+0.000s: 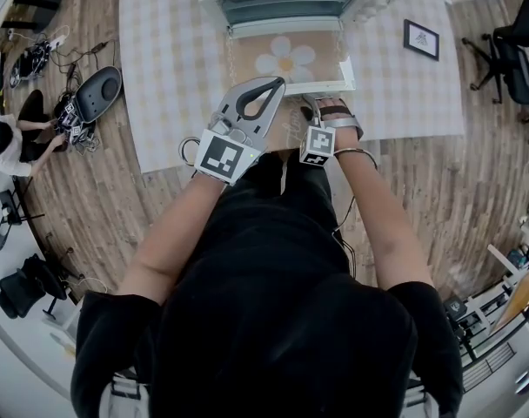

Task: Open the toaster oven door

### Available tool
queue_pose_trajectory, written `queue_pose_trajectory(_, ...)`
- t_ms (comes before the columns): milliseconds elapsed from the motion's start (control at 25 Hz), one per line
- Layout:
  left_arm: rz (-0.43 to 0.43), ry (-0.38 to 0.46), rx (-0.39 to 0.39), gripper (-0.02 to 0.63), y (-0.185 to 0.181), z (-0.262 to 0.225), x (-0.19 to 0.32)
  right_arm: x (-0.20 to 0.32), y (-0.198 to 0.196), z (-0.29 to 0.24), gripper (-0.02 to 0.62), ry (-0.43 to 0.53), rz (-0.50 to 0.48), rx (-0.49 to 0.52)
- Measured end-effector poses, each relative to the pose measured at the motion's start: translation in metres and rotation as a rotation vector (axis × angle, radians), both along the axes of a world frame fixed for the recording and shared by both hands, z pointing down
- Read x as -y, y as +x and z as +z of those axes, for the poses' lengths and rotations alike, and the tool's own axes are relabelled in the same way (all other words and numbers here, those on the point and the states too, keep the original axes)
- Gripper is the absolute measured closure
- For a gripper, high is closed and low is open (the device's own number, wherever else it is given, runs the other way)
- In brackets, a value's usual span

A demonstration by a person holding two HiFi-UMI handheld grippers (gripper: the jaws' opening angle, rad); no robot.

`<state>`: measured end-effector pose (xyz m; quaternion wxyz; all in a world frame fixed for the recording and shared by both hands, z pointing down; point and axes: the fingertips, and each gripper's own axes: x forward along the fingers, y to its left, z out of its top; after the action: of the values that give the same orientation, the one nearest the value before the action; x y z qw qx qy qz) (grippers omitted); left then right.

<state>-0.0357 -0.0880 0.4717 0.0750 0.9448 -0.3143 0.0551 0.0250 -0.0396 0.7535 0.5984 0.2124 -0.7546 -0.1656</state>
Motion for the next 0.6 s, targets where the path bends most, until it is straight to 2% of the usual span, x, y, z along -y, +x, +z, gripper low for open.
queue_pose_trajectory(120, 0.0, 0.005, -0.003, 0.591, 0.0, -0.003, 0.002, 0.001, 0.0, -0.005, 0.43, -0.002, 0.009, 0.013)
queue_pose_trajectory(280, -0.005, 0.005, -0.006, 0.591, 0.002, -0.006, 0.006, 0.0, -0.004, -0.023, 0.43, -0.027, 0.028, 0.084)
queue_pose_trajectory(480, -0.018, 0.004, -0.007, 0.591, 0.004, -0.013, 0.015, 0.01, -0.004, -0.065, 0.431, -0.028, 0.037, 0.16)
queue_pose_trajectory(600, -0.031, 0.01, -0.008, 0.59, 0.006, -0.02, 0.022, 0.027, -0.002, -0.097, 0.431, -0.017, 0.07, 0.241)
